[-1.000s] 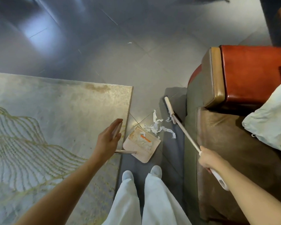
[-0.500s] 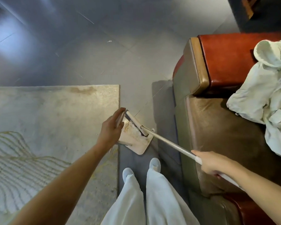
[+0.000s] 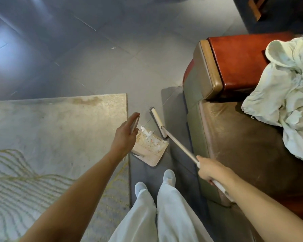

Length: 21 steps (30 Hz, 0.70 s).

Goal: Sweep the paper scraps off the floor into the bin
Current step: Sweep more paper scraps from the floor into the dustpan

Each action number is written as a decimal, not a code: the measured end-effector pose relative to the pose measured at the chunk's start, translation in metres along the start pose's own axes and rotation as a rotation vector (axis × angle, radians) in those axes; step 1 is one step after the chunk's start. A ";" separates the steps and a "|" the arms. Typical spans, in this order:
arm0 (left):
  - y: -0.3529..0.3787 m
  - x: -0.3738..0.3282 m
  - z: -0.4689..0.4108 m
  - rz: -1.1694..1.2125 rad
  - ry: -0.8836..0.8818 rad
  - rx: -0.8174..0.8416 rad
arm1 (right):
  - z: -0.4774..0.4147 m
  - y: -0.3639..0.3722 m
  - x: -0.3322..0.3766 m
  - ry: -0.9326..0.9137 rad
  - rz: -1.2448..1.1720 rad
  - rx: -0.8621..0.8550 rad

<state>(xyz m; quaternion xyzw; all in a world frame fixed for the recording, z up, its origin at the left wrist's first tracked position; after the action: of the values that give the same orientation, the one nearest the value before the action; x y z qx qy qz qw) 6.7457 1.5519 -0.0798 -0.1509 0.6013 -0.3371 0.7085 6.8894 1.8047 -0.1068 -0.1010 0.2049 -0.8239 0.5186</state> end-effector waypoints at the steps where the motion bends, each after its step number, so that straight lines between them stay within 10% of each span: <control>1: 0.003 -0.003 -0.005 0.002 0.009 0.005 | 0.000 0.009 0.007 -0.001 0.008 0.029; 21: -0.092 -0.025 -0.097 0.144 0.026 -0.305 | 0.027 -0.129 0.027 -0.109 -0.033 -0.081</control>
<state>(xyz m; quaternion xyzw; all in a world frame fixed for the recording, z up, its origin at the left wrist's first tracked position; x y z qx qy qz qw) 6.6246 1.5202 -0.0263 -0.2088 0.6637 -0.1925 0.6920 6.7826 1.8230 -0.0262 -0.1700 0.2078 -0.8168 0.5106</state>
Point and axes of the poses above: each hand's wrist, its own z-axis away from the middle knuckle, its own y-axis out of the palm, x = y × z, the point moved 6 cm from there along -z, towards the middle knuckle, and after that the axes turned 2 degrees about -z, right-handed, at the moved point
